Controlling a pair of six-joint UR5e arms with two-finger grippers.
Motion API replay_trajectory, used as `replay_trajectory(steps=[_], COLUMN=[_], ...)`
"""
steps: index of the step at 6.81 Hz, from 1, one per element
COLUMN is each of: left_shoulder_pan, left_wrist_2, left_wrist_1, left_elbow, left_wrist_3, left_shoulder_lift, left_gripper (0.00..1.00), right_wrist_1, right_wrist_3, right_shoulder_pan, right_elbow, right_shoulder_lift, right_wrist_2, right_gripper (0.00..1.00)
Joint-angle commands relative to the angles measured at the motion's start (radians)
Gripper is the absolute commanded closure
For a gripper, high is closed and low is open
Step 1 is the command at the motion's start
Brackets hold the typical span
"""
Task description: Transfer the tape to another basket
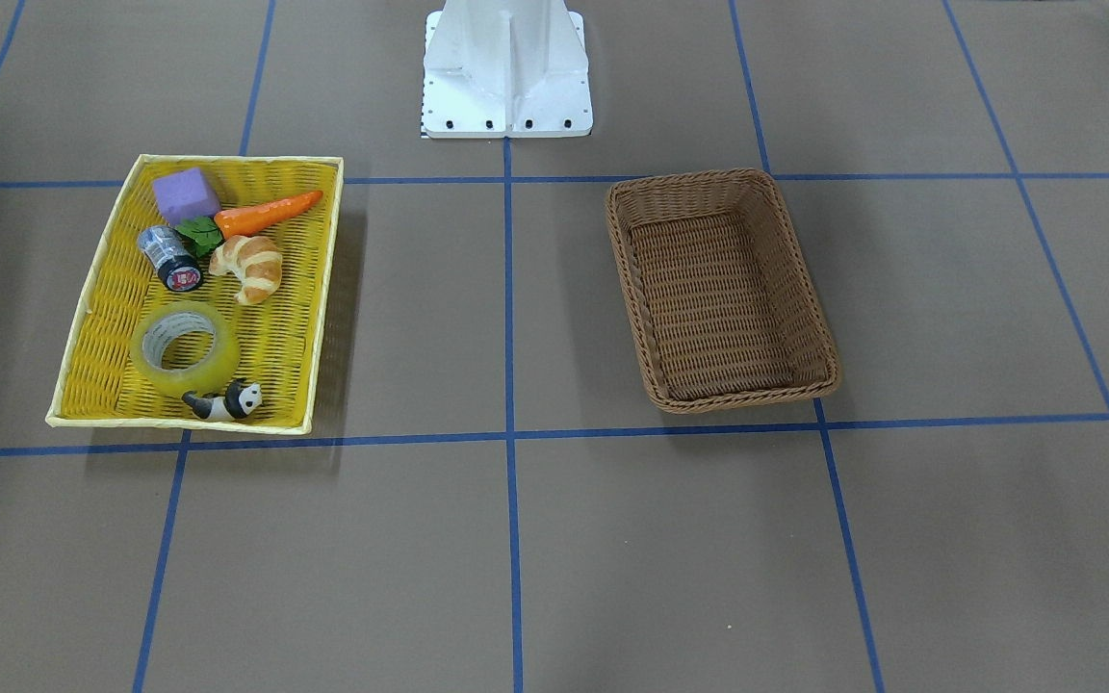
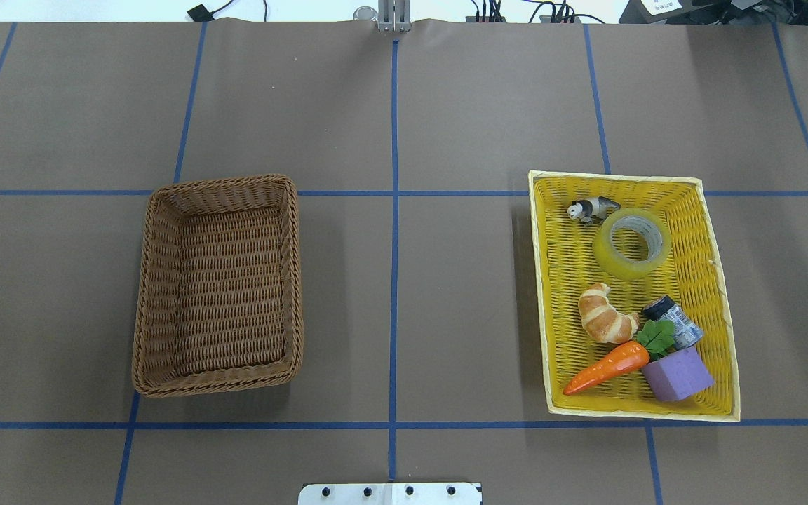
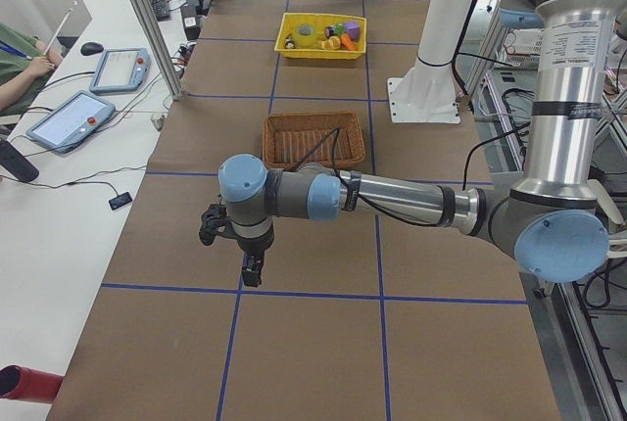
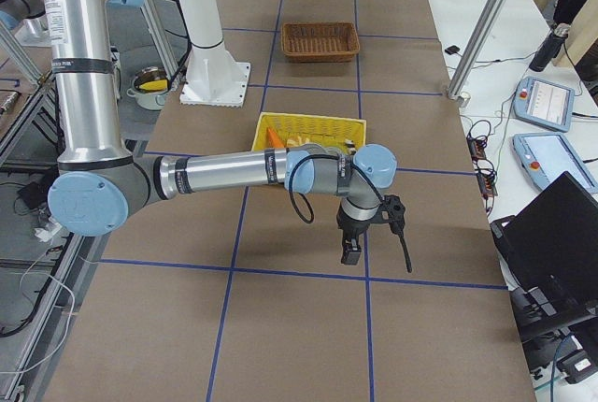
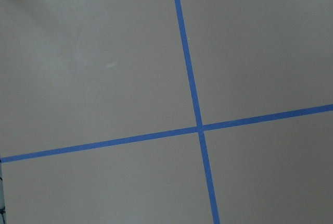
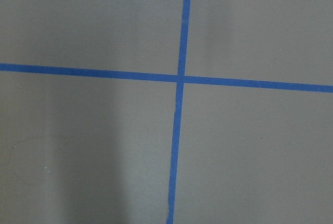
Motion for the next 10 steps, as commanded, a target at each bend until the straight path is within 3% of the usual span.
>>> replay_trajectory(steps=[1, 10], left_shoulder_pan=[0.000, 0.000], left_wrist_2=[-0.001, 0.014], left_wrist_1=[-0.001, -0.004], left_elbow=[0.000, -0.003], left_wrist_3=[0.000, 0.002], left_shoulder_lift=[0.008, 0.000], left_gripper=[0.01, 0.01], right_wrist_1=[0.000, 0.002], right_wrist_3=[0.001, 0.001], right_shoulder_pan=[0.000, 0.000], right_elbow=[-0.002, -0.012], right_shoulder_lift=[0.000, -0.004], right_wrist_2=[0.000, -0.005], right_gripper=[0.00, 0.00])
